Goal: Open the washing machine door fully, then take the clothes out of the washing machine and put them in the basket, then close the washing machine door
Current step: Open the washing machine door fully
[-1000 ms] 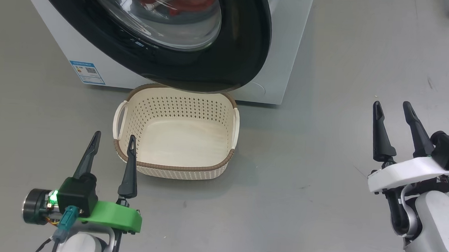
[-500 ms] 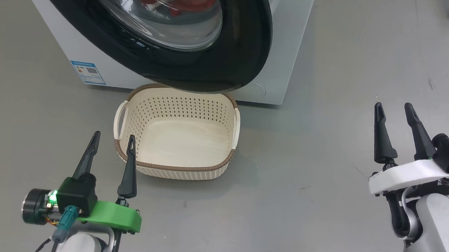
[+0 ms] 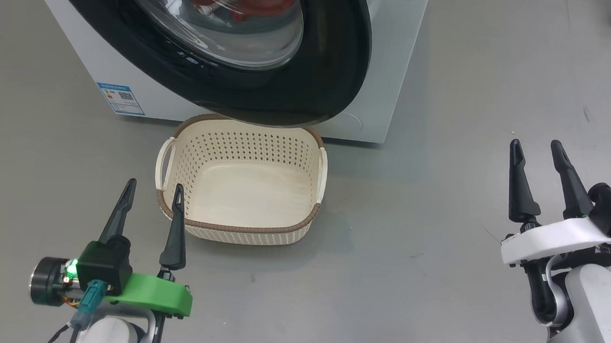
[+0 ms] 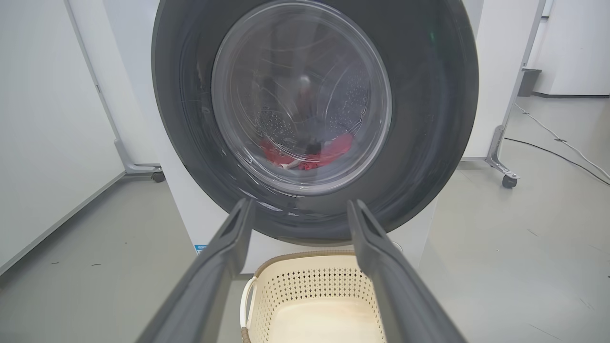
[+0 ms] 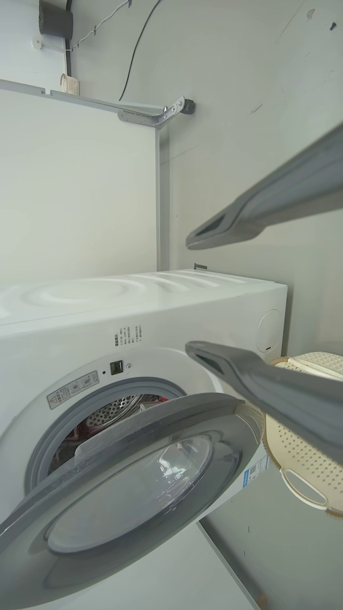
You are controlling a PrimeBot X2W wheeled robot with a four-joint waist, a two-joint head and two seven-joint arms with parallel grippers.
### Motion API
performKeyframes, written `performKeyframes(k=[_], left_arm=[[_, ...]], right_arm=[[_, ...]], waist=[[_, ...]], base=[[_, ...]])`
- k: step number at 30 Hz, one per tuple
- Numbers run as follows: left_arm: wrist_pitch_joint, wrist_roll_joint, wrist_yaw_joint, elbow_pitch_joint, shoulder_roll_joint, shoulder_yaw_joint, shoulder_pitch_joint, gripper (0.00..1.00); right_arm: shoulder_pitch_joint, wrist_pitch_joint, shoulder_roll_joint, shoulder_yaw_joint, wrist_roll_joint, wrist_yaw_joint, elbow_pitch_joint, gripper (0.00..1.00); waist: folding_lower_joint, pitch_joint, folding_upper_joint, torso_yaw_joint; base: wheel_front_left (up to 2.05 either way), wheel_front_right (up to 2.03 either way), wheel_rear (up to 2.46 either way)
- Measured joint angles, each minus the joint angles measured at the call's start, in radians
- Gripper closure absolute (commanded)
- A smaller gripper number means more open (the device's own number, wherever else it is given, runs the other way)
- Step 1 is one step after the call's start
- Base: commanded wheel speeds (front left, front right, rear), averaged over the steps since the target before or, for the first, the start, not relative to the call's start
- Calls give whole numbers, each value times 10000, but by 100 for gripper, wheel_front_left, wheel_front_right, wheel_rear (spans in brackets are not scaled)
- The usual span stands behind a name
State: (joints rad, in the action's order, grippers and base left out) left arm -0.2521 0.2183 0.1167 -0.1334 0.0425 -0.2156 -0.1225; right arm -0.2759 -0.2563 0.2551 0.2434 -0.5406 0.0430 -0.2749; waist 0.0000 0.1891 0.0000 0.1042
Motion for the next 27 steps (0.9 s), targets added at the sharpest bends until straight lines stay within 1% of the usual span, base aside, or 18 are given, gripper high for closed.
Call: performKeyframes(k=[13,14,15,16,17,18,22,27], left_arm=[[0,-6,-44,-96,-2,25,1,0],[0,-10,-46,-96,-2,25,1,0],[0,-31,-46,-96,-2,25,2,0],[0,-67,-48,-98,-2,25,3,0],[0,-94,-50,-100,-2,23,4,0],[0,-94,-86,-102,-2,23,5,0],[0,-100,-88,-111,-4,19,8,0],[0,-104,-88,-113,-4,2,12,0]], right_arm=[[193,0,-56,-67,215,134,13,0],[193,0,-58,-69,245,173,13,5],[194,0,-59,-69,253,173,13,28],[195,0,-63,-69,255,174,13,57],[195,0,-65,-69,255,174,13,96],[198,0,-67,-69,255,176,13,100],[218,0,-67,-69,326,265,13,100],[223,0,-67,-69,328,274,13,100]], waist=[[0,-58,0,1],[0,-64,0,2],[0,-69,0,2],[0,-73,0,3],[0,-75,0,5],[0,-77,0,6],[0,-74,0,13],[0,-58,0,27]], base=[[0,0,0],[0,0,0],[0,0,0],[0,0,0],[0,0,0],[0,0,0],[0,0,0],[0,0,0]])
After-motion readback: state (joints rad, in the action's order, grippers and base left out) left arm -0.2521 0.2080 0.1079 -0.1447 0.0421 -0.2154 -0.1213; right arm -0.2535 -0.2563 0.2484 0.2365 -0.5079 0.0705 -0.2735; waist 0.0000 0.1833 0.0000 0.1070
